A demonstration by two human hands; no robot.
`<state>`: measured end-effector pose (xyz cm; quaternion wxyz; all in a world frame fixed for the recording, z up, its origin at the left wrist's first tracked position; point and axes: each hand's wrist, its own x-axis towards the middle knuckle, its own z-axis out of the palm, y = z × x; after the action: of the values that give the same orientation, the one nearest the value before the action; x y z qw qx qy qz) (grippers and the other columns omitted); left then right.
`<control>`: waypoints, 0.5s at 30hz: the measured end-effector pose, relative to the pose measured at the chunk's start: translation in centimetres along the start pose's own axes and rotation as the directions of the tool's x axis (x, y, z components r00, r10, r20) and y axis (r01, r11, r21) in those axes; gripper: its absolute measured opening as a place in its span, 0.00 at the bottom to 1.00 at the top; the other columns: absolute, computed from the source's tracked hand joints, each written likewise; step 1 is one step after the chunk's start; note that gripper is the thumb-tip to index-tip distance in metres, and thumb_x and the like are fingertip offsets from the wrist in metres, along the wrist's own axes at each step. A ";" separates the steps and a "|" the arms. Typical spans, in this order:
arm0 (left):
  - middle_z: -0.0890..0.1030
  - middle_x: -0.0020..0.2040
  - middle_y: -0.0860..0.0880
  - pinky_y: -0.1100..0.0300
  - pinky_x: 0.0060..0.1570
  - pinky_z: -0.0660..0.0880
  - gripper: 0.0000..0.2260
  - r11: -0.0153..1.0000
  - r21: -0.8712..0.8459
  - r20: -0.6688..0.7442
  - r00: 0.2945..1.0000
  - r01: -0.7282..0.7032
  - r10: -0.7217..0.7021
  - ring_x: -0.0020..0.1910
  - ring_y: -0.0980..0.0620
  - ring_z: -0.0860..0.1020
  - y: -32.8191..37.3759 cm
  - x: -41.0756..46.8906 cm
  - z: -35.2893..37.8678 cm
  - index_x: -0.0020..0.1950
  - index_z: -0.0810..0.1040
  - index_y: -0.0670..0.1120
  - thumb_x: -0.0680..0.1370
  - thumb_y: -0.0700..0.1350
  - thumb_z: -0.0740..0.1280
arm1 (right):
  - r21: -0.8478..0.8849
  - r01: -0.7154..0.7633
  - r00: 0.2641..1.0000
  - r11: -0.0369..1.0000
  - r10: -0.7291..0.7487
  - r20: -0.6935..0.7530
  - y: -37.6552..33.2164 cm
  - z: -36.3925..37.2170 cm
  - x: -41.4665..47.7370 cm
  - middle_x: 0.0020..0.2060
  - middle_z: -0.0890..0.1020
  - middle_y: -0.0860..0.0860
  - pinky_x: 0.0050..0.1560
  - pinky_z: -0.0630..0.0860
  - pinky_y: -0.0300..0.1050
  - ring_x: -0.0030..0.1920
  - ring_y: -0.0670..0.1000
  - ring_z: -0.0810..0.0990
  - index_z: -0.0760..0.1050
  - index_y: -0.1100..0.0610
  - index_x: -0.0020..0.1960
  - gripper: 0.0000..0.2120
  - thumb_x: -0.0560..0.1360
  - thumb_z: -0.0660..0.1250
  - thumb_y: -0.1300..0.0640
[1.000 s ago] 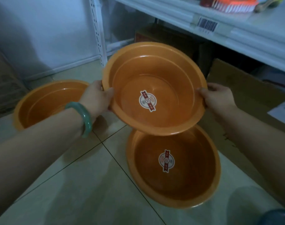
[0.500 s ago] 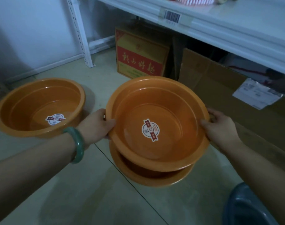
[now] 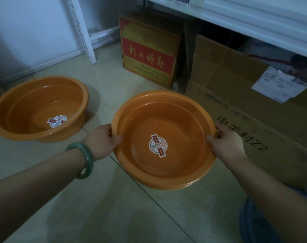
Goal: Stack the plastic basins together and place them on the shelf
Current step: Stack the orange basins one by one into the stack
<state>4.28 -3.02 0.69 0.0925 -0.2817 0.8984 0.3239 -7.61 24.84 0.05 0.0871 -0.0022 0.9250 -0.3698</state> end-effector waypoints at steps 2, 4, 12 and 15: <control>0.82 0.46 0.45 0.62 0.34 0.71 0.11 1.000 0.022 0.036 0.999 -0.008 0.007 0.41 0.49 0.79 -0.2 0.2 0.5 0.52 0.76 0.43 0.77 0.48 0.61 | -0.037 0.001 1.000 0.999 0.000 0.015 0.6 0.5 0.0 0.39 0.79 0.49 0.33 0.69 0.36 0.35 0.44 0.75 0.76 0.54 0.65 0.19 0.74 0.65 0.56; 0.80 0.48 0.48 0.60 0.40 0.71 0.12 1.000 0.026 0.063 0.998 0.004 -0.006 0.44 0.48 0.78 -0.4 0.4 0.9 0.58 0.75 0.45 0.78 0.49 0.60 | -0.055 -0.007 1.000 0.998 0.008 0.018 1.1 1.0 0.2 0.46 0.81 0.52 0.34 0.69 0.38 0.40 0.49 0.76 0.76 0.55 0.65 0.19 0.75 0.65 0.56; 0.81 0.50 0.49 0.58 0.45 0.75 0.19 0.999 -0.033 0.143 0.989 0.036 -0.031 0.45 0.50 0.81 -1.3 2.1 2.4 0.68 0.69 0.50 0.77 0.50 0.62 | -0.031 -0.072 0.997 0.997 0.073 0.033 2.2 2.3 0.7 0.60 0.80 0.56 0.45 0.71 0.43 0.43 0.50 0.76 0.65 0.55 0.74 0.25 0.77 0.63 0.56; 0.79 0.44 0.54 0.61 0.41 0.75 0.19 0.990 -0.126 0.147 0.988 0.065 -0.046 0.42 0.53 0.81 -1.2 2.7 2.7 0.68 0.68 0.51 0.78 0.48 0.62 | -0.058 -0.050 0.998 0.997 0.052 0.028 2.6 2.8 1.0 0.43 0.78 0.50 0.37 0.72 0.43 0.36 0.47 0.76 0.70 0.54 0.70 0.21 0.77 0.62 0.56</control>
<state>2.72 -3.27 -3.03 0.1472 -0.2881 0.8581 0.3987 -7.96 24.77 -3.90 0.1100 0.0134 0.9335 -0.3409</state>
